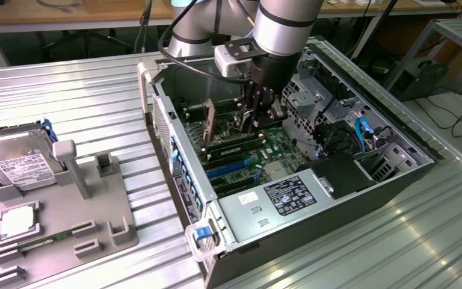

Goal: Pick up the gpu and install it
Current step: 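Insert the gpu into the slot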

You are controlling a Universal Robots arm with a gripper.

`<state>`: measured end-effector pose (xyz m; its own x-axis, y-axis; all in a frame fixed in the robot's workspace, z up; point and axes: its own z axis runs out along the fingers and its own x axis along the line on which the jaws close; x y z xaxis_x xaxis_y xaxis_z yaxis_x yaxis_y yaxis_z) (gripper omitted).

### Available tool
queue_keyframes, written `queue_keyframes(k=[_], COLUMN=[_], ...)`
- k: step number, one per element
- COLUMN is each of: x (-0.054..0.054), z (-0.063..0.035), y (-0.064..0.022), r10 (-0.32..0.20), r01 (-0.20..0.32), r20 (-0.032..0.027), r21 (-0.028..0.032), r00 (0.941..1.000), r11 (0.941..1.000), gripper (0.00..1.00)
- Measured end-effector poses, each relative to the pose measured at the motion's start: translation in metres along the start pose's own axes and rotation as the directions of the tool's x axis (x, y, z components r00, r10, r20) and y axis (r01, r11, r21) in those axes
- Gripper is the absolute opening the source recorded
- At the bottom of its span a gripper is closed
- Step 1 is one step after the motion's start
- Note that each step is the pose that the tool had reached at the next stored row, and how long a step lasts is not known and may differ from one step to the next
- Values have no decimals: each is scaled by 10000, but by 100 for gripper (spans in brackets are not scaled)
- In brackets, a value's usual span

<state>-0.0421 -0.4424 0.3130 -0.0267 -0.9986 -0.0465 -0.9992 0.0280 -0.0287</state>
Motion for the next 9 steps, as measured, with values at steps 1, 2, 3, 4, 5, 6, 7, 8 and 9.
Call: queue_keyframes(k=[1,2,3,4,5,6,7,8,9], x=[1,1,1,3,4,4,5,9,16], z=[1,6,12,16,23,32,42,53,63], y=[0,0,6,23,37,44,46,47,47], r10=[-4,-15,-37,-56,-81,-105,-131,-138,-140], r01=[4,15,37,56,81,105,131,138,140], r20=[-27,-21,-9,15,54,80,94,93,92], r21=[0,0,-1,-4,-5,-7,-7,-8,-9], r00=[10000,10000,10000,10000,10000,9999,9999,9999,9999], r11=[10000,10000,10000,10000,10000,9999,9999,9999,9999], gripper=[28,28,28,28,28,28,28,28,28])
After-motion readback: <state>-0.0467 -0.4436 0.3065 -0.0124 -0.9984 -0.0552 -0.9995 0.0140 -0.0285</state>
